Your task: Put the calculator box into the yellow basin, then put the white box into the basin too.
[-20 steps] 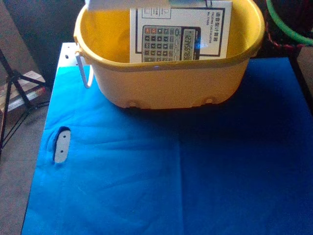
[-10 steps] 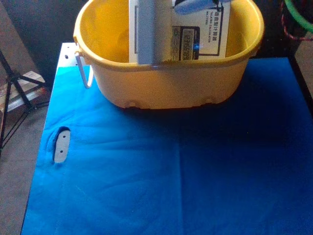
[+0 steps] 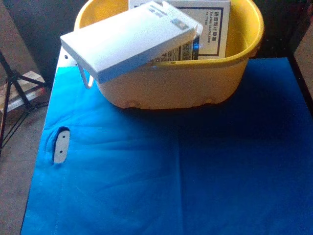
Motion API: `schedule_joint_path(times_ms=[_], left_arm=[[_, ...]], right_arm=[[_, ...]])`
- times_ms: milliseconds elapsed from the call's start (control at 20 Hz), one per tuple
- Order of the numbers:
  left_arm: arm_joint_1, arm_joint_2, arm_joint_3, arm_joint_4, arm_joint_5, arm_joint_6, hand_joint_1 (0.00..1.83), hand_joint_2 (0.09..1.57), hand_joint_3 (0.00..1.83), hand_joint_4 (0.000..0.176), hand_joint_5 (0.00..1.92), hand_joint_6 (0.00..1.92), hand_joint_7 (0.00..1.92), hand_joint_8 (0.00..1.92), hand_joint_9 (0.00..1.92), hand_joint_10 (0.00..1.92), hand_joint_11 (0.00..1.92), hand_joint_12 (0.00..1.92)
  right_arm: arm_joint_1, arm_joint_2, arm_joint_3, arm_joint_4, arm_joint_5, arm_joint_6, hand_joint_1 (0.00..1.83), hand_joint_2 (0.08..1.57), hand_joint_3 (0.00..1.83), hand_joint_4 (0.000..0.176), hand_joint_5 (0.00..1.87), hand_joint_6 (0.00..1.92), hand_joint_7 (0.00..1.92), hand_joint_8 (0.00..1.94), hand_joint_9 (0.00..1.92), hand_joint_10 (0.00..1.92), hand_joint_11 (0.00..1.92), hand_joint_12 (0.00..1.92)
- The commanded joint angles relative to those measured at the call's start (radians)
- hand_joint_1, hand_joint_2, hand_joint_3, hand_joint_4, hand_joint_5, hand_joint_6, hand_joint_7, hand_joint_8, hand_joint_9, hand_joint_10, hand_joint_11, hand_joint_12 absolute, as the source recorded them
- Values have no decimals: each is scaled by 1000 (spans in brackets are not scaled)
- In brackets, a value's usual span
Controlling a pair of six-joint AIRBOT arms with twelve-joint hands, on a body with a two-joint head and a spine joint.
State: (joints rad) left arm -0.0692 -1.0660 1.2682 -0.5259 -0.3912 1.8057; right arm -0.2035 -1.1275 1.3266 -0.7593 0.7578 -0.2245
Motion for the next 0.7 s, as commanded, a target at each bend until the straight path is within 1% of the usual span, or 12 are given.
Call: schedule_joint_path(times_ms=[0, 100, 150, 200, 250, 300, 400, 450, 500, 550, 600, 650], left_arm=[[-11, 14, -4, 22, -110, -1, 714, 1057, 1, 0, 587, 83, 457, 3, 204, 703, 50, 1627], [-11, 24, -16, 30, -115, -1, 783, 1117, 3, 0, 731, 118, 503, 16, 277, 517, 64, 1536], [-11, 25, -19, 34, -118, -1, 806, 1118, 1, 0, 745, 127, 536, 27, 300, 524, 74, 1546], [-11, 25, -21, 36, -121, -1, 803, 1126, 0, 0, 729, 146, 534, 15, 279, 573, 70, 1556], [-11, 27, -23, 36, -118, -1, 783, 1136, 0, 0, 704, 189, 547, 7, 245, 738, 122, 1588], [-11, 30, -24, 38, -116, -1, 770, 1113, 0, 0, 644, 116, 566, 7, 302, 743, 191, 1564], [-11, 44, -43, 58, -124, -1, 740, 1121, 2, 0, 640, 81, 532, 0, 291, 729, 162, 1604], [-11, 54, -55, 66, -134, -1, 771, 1138, 0, 0, 651, 91, 455, 0, 193, 760, 81, 1634], [-11, 63, -68, 75, -141, -1, 759, 1154, 1, 0, 669, 138, 492, 12, 195, 819, 99, 1621], [-11, 71, -81, 90, -148, -1, 769, 1149, 0, 0, 557, 655, 581, 63, 175, 983, 116, 1624], [-11, 76, -88, 100, -155, -2, 768, 1148, 0, 0, 334, 860, 570, 77, 154, 1005, 90, 1653], [-11, 81, -95, 109, -163, -2, 764, 1179, 4, 0, 346, 783, 558, 63, 179, 891, 72, 1642]], right_arm=[[17, 3, -5, 64, 82, 2, 865, 1016, 3, 0, 512, 27, 371, 23, 386, 173, 0, 1440], [19, 38, -15, 79, 82, 2, 844, 1020, 3, 0, 531, 10, 467, 20, 368, 265, 0, 1426], [19, 56, -26, 84, 82, 2, 735, 988, 4, 0, 384, 1, 397, 8, 107, 628, 0, 1638], [19, 67, -33, 86, 82, 2, 736, 969, 0, 0, 342, 1, 276, 3, 21, 561, 0, 1864], [19, 71, -37, 89, 82, 2, 684, 1002, 6, 0, 280, 0, 246, 0, 0, 496, 0, 1627], [19, 71, -37, 94, 82, 2, 579, 1044, 4, 0, 207, 0, 199, 0, 50, 280, 0, 1146], [19, 89, -52, 98, 82, 2, 443, 1111, 1, 0, 367, 8, 275, 3, 71, 465, 0, 1527], [19, 100, -62, 105, 83, 2, 371, 1005, 0, 0, 400, 5, 345, 11, 11, 681, 0, 1882], [19, 111, -68, 112, 84, 2, 268, 1024, 0, 0, 385, 0, 328, 4, 1, 561, 0, 1913], [19, 122, -72, 121, 85, 2, 352, 986, 8, 0, 316, 0, 307, 1, 0, 566, 0, 1921], [19, 134, -73, 132, 88, 2, 334, 944, 0, 0, 332, 6, 314, 0, 0, 691, 0, 1921], [17, 149, -73, 142, 136, 1, 235, 962, 2, 0, 359, 11, 282, 0, 0, 657, 0, 1921]])
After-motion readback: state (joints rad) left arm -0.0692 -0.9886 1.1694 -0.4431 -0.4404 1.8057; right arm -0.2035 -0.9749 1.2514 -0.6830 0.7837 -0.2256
